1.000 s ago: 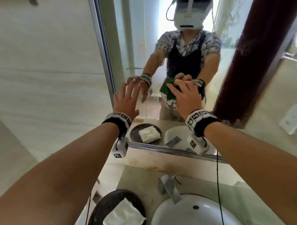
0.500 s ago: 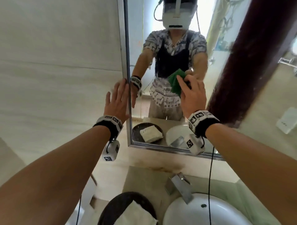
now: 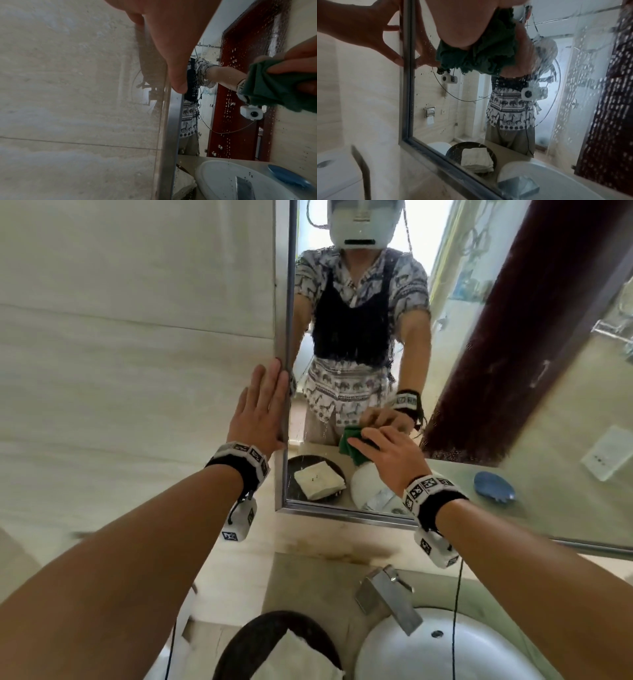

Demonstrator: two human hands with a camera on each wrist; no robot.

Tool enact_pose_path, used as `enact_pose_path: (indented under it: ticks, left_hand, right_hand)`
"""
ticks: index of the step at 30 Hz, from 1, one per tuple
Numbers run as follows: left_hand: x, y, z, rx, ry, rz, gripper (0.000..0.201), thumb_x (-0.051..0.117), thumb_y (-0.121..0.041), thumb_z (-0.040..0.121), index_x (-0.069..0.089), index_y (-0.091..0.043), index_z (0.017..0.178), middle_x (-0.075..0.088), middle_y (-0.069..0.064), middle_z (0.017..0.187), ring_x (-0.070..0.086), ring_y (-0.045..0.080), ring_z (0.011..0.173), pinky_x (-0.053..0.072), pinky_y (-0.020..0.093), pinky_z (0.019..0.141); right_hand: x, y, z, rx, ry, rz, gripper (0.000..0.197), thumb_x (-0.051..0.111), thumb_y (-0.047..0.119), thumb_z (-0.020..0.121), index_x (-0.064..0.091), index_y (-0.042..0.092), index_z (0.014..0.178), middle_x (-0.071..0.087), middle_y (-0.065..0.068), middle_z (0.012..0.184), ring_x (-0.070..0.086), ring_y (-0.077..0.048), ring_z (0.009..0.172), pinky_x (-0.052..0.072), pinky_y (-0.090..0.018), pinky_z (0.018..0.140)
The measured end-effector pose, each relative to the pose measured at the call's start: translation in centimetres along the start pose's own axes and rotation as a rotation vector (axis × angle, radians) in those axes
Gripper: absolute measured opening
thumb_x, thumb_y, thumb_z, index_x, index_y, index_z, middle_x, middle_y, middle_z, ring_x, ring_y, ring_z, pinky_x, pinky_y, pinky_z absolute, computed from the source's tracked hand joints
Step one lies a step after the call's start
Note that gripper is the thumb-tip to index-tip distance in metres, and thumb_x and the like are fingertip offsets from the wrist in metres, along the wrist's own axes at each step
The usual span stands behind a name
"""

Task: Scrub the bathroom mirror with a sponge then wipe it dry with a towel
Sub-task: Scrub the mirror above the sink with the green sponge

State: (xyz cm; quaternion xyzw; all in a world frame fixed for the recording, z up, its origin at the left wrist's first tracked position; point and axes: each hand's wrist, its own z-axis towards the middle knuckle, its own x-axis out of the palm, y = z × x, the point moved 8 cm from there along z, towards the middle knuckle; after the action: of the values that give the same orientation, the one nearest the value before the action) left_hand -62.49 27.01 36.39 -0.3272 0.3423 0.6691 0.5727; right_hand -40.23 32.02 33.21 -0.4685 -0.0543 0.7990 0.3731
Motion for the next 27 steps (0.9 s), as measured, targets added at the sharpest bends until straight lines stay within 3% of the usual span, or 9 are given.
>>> enact_pose_path:
  ticks: [3, 6, 9, 12, 14, 18, 22, 27]
  left_hand:
    - [0.2, 0.0, 0.0, 0.001, 0.017, -0.004, 0.149, 0.093, -0.044, 0.053, -0.012, -0.01, 0.154, -0.01, 0.013, 0.164, -0.006, 0.036, 0.151, 0.022, 0.053, 0.12]
    - [0.2, -0.1, -0.2, 0.003, 0.014, -0.011, 0.15, 0.092, -0.044, 0.054, -0.015, -0.011, 0.154, -0.012, 0.012, 0.164, -0.006, 0.036, 0.151, 0.021, 0.053, 0.12]
    - [0.0, -0.2, -0.4, 0.009, -0.009, -0.016, 0.145, 0.09, -0.041, 0.059, -0.017, -0.013, 0.153, -0.01, 0.012, 0.164, -0.005, 0.035, 0.151, 0.023, 0.053, 0.119]
    - [-0.2, -0.2, -0.4, 0.013, -0.02, -0.017, 0.141, 0.088, -0.04, 0.062, -0.017, -0.013, 0.153, -0.01, 0.012, 0.164, -0.004, 0.034, 0.151, 0.023, 0.053, 0.119]
    - [-0.1, -0.1, -0.5, 0.015, -0.022, -0.001, 0.141, 0.086, -0.039, 0.064, -0.02, -0.013, 0.152, -0.016, 0.009, 0.163, -0.005, 0.034, 0.151, 0.022, 0.052, 0.12]
    - [0.3, 0.0, -0.5, 0.01, -0.03, 0.03, 0.137, 0.084, -0.041, 0.066, -0.018, -0.013, 0.153, -0.019, 0.006, 0.162, -0.006, 0.033, 0.151, 0.02, 0.052, 0.12]
    - [0.5, 0.2, -0.4, 0.005, 0.005, 0.051, 0.141, 0.084, -0.053, 0.061, -0.012, -0.011, 0.155, -0.011, 0.01, 0.164, -0.006, 0.033, 0.151, 0.019, 0.053, 0.12]
    - [0.6, 0.2, -0.4, -0.009, 0.002, 0.066, 0.141, 0.083, -0.052, 0.063, -0.018, -0.012, 0.153, -0.017, 0.007, 0.163, -0.008, 0.033, 0.151, 0.017, 0.053, 0.12]
  right_hand:
    - [-2.3, -0.7, 1.4, 0.021, -0.046, -0.022, 0.06, 0.058, -0.001, 0.079, 0.054, 0.016, 0.136, 0.056, -0.009, 0.126, 0.051, -0.03, 0.102, 0.049, -0.044, 0.091]
    - [-6.0, -3.1, 4.4, 0.189, -0.184, -0.041, 0.057, 0.057, 0.006, 0.085, 0.048, 0.016, 0.141, 0.052, -0.011, 0.129, 0.045, -0.03, 0.106, 0.044, -0.044, 0.098]
    - [-9.0, -5.0, 7.0, 0.416, -0.364, 0.047, 0.053, 0.049, 0.006, 0.091, 0.047, 0.017, 0.142, 0.052, -0.013, 0.13, 0.048, -0.032, 0.106, 0.046, -0.04, 0.094]
    - [-8.9, -4.2, 7.8, 0.518, -0.443, 0.132, 0.053, 0.048, 0.007, 0.092, 0.047, 0.021, 0.143, 0.051, -0.009, 0.133, 0.047, -0.028, 0.109, 0.049, -0.036, 0.085]
    - [-7.2, -2.1, 7.9, 0.435, -0.366, 0.082, 0.053, 0.053, 0.013, 0.091, 0.048, 0.023, 0.142, 0.052, -0.006, 0.133, 0.046, -0.028, 0.109, 0.053, -0.037, 0.082]
    - [-1.5, 4.1, 6.4, 0.078, -0.158, 0.007, 0.051, 0.07, 0.013, 0.083, 0.059, 0.02, 0.133, 0.06, -0.003, 0.124, 0.053, -0.026, 0.098, 0.052, -0.037, 0.072]
    - [3.3, 7.8, 3.8, 0.005, -0.007, 0.076, 0.051, 0.067, 0.001, 0.076, 0.065, 0.019, 0.124, 0.061, -0.003, 0.12, 0.057, -0.027, 0.091, 0.053, -0.035, 0.061]
    - [3.9, 8.7, 3.5, -0.008, 0.109, 0.116, 0.046, 0.053, 0.004, 0.076, 0.067, 0.019, 0.117, 0.061, -0.002, 0.11, 0.057, -0.028, 0.088, 0.052, -0.035, 0.051]
